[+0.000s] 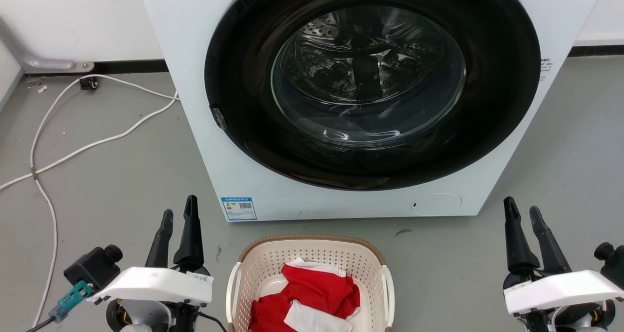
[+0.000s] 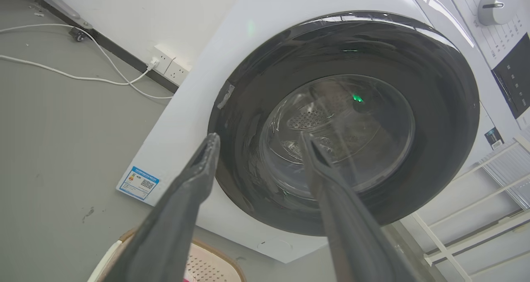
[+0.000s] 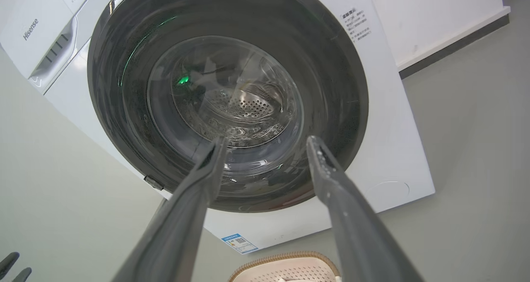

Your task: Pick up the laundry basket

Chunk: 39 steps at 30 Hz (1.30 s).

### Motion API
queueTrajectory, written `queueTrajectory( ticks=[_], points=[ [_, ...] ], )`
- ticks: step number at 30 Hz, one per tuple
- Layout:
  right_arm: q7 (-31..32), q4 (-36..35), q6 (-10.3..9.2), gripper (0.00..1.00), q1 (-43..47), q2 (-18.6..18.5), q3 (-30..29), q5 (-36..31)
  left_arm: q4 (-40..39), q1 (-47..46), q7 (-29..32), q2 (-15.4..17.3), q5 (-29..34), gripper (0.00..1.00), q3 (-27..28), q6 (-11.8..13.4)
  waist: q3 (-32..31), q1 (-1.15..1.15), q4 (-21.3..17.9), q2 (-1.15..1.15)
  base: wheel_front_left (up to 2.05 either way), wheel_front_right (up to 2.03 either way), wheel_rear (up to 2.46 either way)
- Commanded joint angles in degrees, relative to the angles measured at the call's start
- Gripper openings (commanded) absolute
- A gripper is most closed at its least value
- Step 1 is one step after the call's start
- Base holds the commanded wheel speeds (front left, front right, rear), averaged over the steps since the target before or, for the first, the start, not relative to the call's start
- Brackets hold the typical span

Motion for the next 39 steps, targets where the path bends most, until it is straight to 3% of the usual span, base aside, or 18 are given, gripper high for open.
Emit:
queueTrajectory(
  ticks=[1,39],
  points=[
    [-0.75,-1.24,0.00,1.00,-0.04,-0.23,0.16,-2.36,-1.25,0.04,-0.74,0.25,2.45,1.00,-0.41,0.33,-0.02,-0.01,-0.02,0.00,0.00,0.00,0.00],
    [-6.21,-4.68,0.00,1.00,2.59,-0.27,1.01,-25.11,-4.83,2.14,-6.19,0.32,25.79,1.00,-2.52,0.60,0.56,-0.01,0.00,0.00,0.00,0.00,0.00]
  ],
)
